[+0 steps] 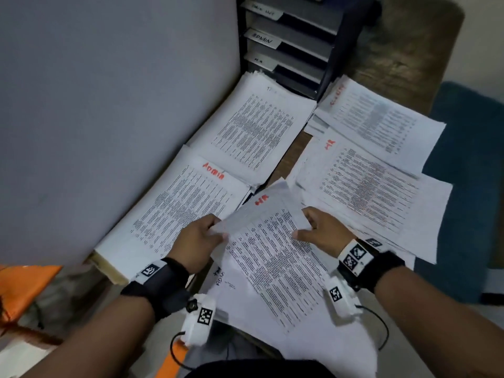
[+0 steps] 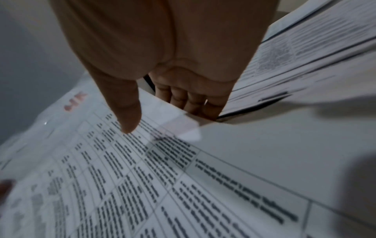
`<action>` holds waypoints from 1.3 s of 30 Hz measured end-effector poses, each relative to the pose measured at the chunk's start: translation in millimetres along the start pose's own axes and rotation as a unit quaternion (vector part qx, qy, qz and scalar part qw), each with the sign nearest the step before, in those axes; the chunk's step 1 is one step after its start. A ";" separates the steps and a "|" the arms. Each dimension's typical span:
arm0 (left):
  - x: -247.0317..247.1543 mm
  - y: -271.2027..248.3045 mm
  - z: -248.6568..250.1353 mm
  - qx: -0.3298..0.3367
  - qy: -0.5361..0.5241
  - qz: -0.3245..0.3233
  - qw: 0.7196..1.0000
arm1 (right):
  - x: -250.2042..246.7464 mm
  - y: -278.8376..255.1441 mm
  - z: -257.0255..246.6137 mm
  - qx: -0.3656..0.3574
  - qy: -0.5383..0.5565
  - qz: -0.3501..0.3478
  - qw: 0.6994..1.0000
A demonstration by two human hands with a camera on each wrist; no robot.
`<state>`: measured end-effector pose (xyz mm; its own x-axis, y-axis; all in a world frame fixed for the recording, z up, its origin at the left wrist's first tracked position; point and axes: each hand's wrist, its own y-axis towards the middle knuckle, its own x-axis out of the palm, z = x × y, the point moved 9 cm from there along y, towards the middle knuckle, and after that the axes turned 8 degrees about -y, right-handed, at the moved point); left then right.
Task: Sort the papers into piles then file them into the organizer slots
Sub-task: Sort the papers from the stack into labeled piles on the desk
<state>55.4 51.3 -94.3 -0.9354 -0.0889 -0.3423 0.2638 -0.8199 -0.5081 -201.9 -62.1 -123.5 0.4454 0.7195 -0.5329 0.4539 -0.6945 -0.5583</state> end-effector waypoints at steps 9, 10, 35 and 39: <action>-18.8 18.5 25.6 -0.029 -0.404 0.053 0.913 | -18.1 -11.2 5.6 -0.003 0.047 0.044 0.998; -16.8 21.2 25.9 -0.040 -0.418 0.050 0.906 | -18.1 -12.6 3.9 0.002 0.063 0.054 0.997; 82.6 43.0 78.7 -0.103 -0.313 0.021 0.944 | -53.5 -43.4 81.8 0.144 0.448 0.165 0.867; 100.9 36.5 84.4 -0.034 -0.206 -0.088 0.974 | -118.5 -65.7 124.0 0.245 0.231 0.303 0.892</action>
<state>-49.3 -35.3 -80.6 -0.9788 -0.1815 0.0946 0.0927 -0.8051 -0.5858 -380.3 -100.9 -102.5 0.8154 0.0549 -0.5762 -0.3196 -0.7872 -0.5273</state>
